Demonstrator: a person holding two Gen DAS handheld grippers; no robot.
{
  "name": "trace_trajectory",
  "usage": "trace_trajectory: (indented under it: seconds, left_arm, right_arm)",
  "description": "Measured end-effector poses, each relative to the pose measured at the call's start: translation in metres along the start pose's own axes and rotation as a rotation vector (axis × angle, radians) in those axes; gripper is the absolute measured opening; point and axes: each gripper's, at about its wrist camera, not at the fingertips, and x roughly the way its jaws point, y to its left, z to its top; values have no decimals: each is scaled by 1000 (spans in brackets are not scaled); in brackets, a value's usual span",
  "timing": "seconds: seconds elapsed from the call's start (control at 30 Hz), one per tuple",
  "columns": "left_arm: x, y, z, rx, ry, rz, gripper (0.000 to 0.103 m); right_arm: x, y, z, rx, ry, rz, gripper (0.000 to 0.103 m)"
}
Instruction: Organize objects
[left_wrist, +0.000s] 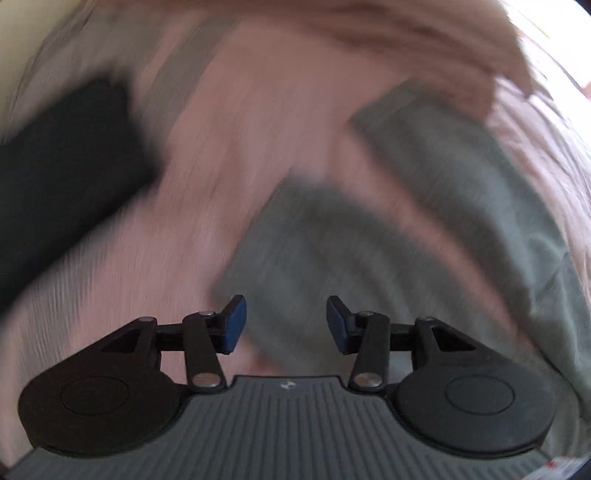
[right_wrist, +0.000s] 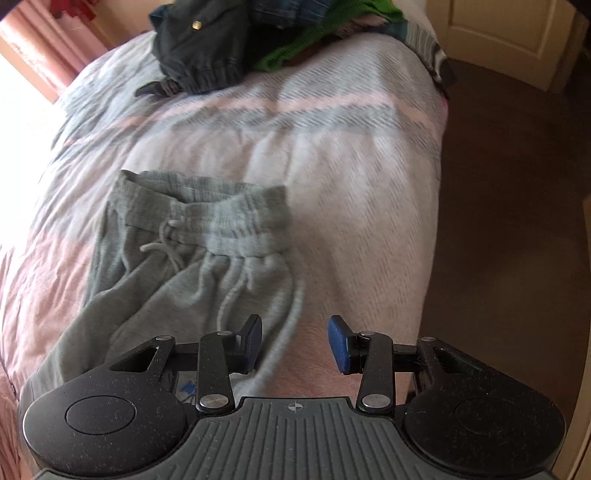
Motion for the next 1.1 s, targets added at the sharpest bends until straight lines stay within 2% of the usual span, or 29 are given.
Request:
trace_trajectory:
  seconds: [0.07, 0.17, 0.23, 0.27, 0.3, 0.33, 0.4, 0.47, 0.53, 0.57, 0.6, 0.63, 0.67, 0.7, 0.77, 0.83, 0.93, 0.97, 1.03, 1.07, 1.1]
  left_arm:
    - [13, 30, -27, -180, 36, -70, 42]
    - [33, 45, -44, -378, 16, -191, 47]
    - [47, 42, -46, -420, -22, -178, 48]
    - [53, 41, -47, -433, -32, -170, 44]
    - [56, 39, -47, -438, -47, -155, 20]
    - [53, 37, -47, -422, -69, -140, 3]
    - [33, 33, -48, -363, -118, -111, 4]
    - [-5, 37, -55, -285, -190, -66, 4]
    - [-47, 53, -66, -255, -239, -61, 6]
    - [-64, 61, -72, -253, -233, -72, 6]
    - [-76, 69, -81, -259, -232, -61, 6]
    - [-83, 73, -91, -251, -230, -44, 6]
    - [-88, 75, -100, -220, -219, -7, 6]
    - [-87, 74, -108, -199, -206, 38, 6]
    - [-77, 76, -120, -232, -172, 74, 6]
    - [-69, 76, -126, -247, -178, 87, 6]
    - [-59, 65, -128, -194, -190, 139, 6]
    - [-60, 63, -128, -179, -193, 151, 6]
    - [-66, 60, -126, -166, -206, 160, 6]
    - [-71, 59, -126, -170, -216, 157, 6]
    - [-80, 61, -130, -180, -231, 142, 6]
  right_arm:
    - [7, -6, 1, 20, 13, 8, 37]
    - [12, -13, 3, 42, 10, 34, 37]
    - [13, -15, 5, 31, 1, 42, 37]
    - [13, -16, 5, 19, -5, 43, 37]
    - [13, -18, 6, 7, -10, 41, 37]
    - [12, -21, 6, -2, -14, 42, 37]
    - [12, -27, 9, -7, -21, 55, 37]
    - [11, -35, 14, -6, -27, 83, 37]
    - [10, -43, 19, -7, -31, 129, 37]
    - [11, -47, 22, -6, -29, 154, 38]
    - [12, -52, 25, -2, -21, 196, 41]
    - [15, -56, 28, 1, -6, 239, 52]
    - [20, -59, 30, 8, 13, 277, 63]
    - [24, -62, 32, 15, 24, 304, 65]
    - [35, -67, 34, 29, 32, 343, 67]
    - [47, -70, 38, 58, 38, 373, 67]
    - [70, -70, 47, 81, 42, 397, 67]
    - [76, -69, 50, 74, 41, 421, 57]
    - [77, -59, 58, 12, 45, 453, 17]
    - [72, -54, 63, -19, 52, 448, 16]
    - [64, -54, 69, -38, 51, 485, 15]
